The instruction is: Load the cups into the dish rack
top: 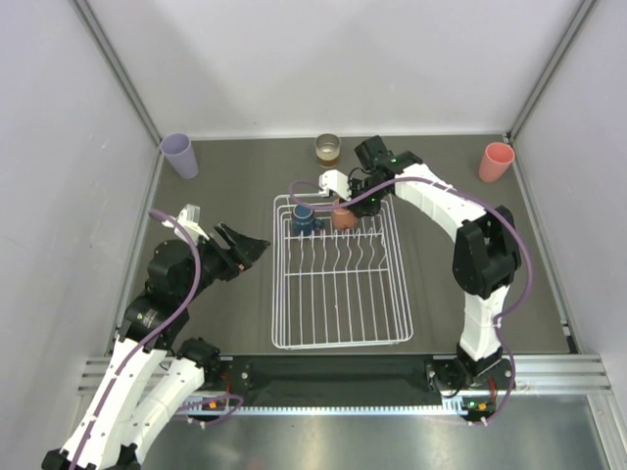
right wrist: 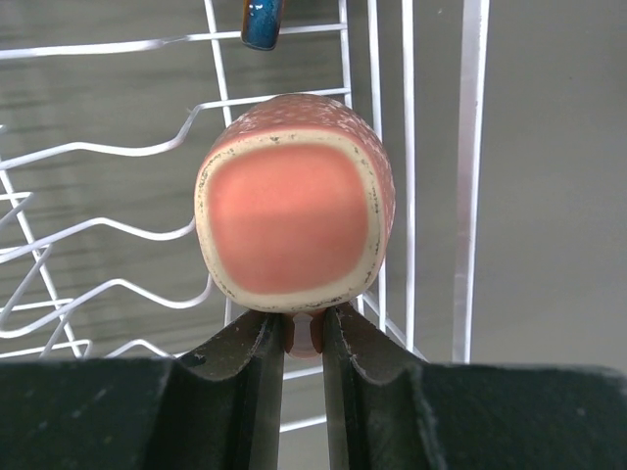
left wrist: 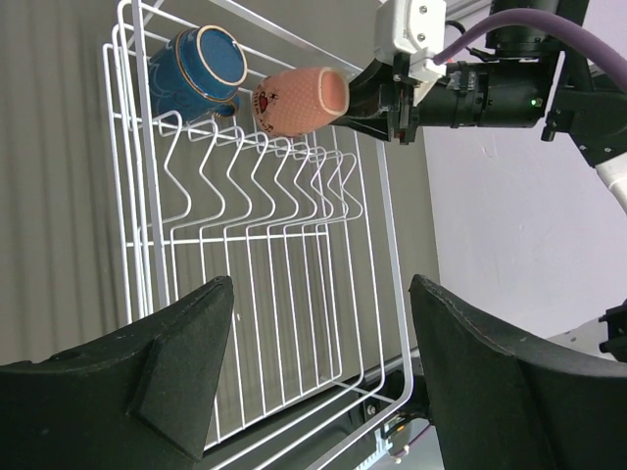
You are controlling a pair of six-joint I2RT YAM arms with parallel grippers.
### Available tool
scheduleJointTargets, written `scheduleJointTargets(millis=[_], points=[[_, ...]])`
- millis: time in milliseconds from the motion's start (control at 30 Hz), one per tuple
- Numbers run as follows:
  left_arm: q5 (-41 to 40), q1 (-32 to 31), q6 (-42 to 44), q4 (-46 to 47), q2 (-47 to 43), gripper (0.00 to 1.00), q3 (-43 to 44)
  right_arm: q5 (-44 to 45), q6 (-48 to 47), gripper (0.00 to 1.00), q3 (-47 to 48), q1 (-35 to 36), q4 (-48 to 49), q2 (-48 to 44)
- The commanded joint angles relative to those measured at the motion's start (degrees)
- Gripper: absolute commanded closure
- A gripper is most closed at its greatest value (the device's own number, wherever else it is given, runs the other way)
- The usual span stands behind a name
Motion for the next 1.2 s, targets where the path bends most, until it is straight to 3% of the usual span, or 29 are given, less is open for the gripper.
scheduleJointTargets(millis=[0, 867, 1167], points=[[0.33, -0.01, 1.34, 2.61, -0.11, 0.22, 2.48, -3.07, -0.42, 1.00, 3.49, -0.58, 1.64, 0.60], [0.24, -0.01, 2.31, 1.81, 0.07, 0.21, 2.22, -2.90, 0.20, 1.00, 3.05, -0.93, 1.99, 4.47], [0.42, -0.01, 2.04, 1.82, 0.07, 0.21, 2.04, -2.99, 0.37, 0.84, 2.26, -1.02, 2.08, 4.64]])
